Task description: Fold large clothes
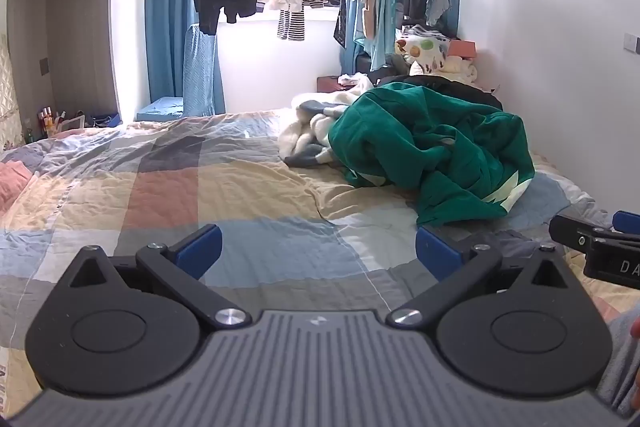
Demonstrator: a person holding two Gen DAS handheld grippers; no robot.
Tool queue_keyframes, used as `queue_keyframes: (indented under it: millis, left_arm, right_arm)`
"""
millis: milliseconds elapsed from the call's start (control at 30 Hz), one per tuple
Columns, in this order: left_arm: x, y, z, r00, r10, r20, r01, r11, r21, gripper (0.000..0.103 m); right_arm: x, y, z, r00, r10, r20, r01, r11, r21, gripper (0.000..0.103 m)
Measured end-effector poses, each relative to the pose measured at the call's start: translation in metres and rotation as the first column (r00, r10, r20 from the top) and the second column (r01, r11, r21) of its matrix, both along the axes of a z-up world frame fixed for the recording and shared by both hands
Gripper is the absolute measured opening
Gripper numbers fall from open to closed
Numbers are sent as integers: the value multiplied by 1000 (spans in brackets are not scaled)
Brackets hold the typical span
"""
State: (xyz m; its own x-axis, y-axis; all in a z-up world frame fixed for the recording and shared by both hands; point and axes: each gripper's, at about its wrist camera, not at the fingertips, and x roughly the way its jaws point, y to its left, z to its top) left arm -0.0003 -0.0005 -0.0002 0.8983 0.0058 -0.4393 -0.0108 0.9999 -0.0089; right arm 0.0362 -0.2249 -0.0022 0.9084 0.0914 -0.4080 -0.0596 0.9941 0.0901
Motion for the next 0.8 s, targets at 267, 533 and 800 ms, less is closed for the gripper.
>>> queue_keyframes:
  millis: [267,533,800]
  left_arm:
    - [-6,5,-5,1000,-8,-9,8,1000,-17,103]
    - [15,-2,-15,999,-2,-37,2,1000,0,103]
    - [23,0,-20,998,-3,-56,3,1000,-2,103]
  right_arm:
    - [4,-2,-5,1000,2,-20,-2,1000,6,103]
    - [6,-3,-11,999,-12,-32,12,1000,9,103]
    - [8,-4,-19,999,-16,-52,16,1000,14,103]
